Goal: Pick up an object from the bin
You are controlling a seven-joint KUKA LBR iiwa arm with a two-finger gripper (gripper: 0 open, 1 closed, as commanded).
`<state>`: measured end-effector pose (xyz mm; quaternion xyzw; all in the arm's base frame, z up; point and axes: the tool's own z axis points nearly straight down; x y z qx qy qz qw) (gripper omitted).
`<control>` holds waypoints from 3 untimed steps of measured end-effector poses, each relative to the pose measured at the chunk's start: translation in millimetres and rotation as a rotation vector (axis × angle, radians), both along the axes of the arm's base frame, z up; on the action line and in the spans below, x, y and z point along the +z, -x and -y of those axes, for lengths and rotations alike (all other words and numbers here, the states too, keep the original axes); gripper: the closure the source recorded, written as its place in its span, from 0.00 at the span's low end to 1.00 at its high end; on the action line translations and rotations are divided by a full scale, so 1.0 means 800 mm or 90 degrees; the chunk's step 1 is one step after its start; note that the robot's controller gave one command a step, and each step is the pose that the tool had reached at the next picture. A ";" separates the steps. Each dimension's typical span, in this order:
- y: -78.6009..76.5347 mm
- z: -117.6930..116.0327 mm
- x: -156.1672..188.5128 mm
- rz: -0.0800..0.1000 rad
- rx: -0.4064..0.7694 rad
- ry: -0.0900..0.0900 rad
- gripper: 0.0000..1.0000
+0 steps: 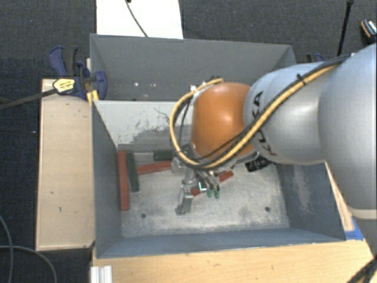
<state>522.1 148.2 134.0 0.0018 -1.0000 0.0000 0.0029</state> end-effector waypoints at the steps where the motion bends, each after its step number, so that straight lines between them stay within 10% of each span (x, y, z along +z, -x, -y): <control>1: -0.025 0.078 -0.082 0.002 0.161 0.001 0.00; 3: -0.016 0.100 -0.023 0.009 0.166 -0.001 0.00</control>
Offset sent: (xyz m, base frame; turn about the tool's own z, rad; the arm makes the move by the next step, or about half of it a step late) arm 0.0203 -0.0597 -0.0640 -0.2564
